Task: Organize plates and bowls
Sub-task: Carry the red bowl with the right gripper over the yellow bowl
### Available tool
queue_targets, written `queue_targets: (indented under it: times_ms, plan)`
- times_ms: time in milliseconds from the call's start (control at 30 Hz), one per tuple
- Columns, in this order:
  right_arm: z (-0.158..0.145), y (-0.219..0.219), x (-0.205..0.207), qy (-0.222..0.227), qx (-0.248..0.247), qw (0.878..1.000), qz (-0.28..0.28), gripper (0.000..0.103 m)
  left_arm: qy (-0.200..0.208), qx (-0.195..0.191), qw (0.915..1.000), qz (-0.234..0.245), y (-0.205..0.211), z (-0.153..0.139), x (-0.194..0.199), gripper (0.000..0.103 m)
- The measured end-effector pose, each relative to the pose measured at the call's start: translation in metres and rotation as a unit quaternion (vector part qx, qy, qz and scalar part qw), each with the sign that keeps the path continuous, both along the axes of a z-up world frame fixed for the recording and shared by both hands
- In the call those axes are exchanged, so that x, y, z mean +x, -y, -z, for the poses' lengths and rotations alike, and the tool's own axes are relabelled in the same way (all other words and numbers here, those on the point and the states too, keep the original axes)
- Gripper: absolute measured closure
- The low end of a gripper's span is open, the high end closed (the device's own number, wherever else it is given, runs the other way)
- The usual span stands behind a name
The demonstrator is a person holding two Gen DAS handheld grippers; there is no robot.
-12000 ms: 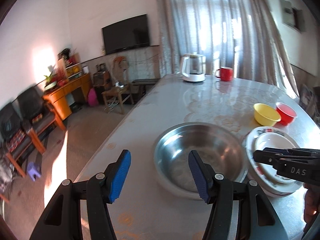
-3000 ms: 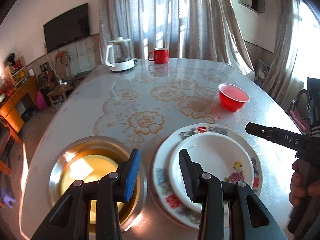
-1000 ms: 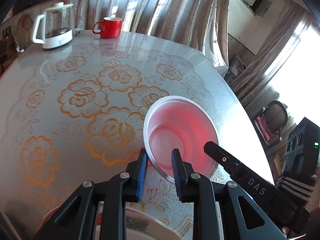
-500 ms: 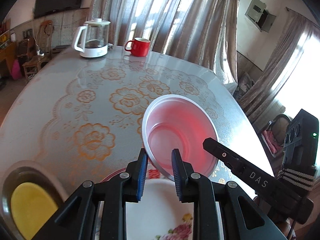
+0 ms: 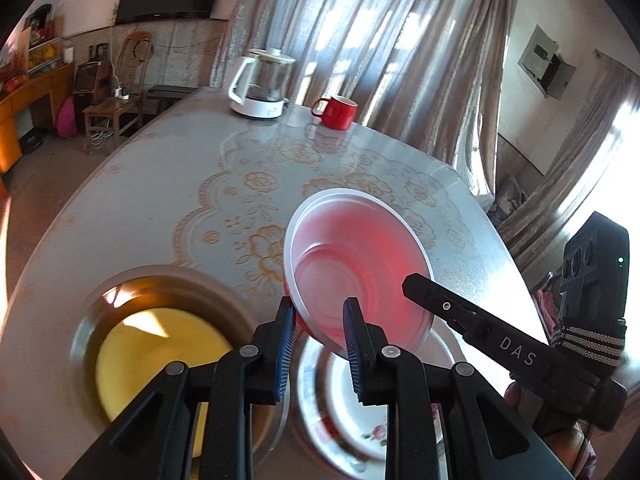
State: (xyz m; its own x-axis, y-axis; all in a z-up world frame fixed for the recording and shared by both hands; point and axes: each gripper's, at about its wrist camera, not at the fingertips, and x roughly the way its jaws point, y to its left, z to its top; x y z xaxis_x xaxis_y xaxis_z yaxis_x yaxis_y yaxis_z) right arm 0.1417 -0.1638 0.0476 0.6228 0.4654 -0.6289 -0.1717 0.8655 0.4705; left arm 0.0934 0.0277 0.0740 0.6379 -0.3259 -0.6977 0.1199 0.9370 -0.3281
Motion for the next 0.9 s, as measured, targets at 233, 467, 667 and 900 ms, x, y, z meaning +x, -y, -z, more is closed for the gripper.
queue_targets:
  times_ms: [233, 467, 667, 900]
  plan:
    - [0.001, -0.047, -0.008, -0.002, -0.006, 0.999, -0.049, 0.093, -0.001, -0.015, 0.9993, -0.035, -0.046, 0.006, -0.024, 0.079]
    - [0.008, -0.079, -0.016, -0.011, -0.015, 0.996, -0.083, 0.093, -0.007, -0.020, 0.9980, -0.059, -0.073, 0.017, -0.045, 0.079]
    - [0.012, -0.092, -0.024, -0.014, -0.023, 0.995, -0.096, 0.093, -0.007, -0.017, 0.9974, -0.070, -0.081, 0.022, -0.057, 0.079]
    - [0.014, -0.099, -0.027, -0.015, -0.025, 0.994, -0.106, 0.093, 0.000, -0.003, 0.9969, -0.079, -0.081, 0.021, -0.066, 0.079]
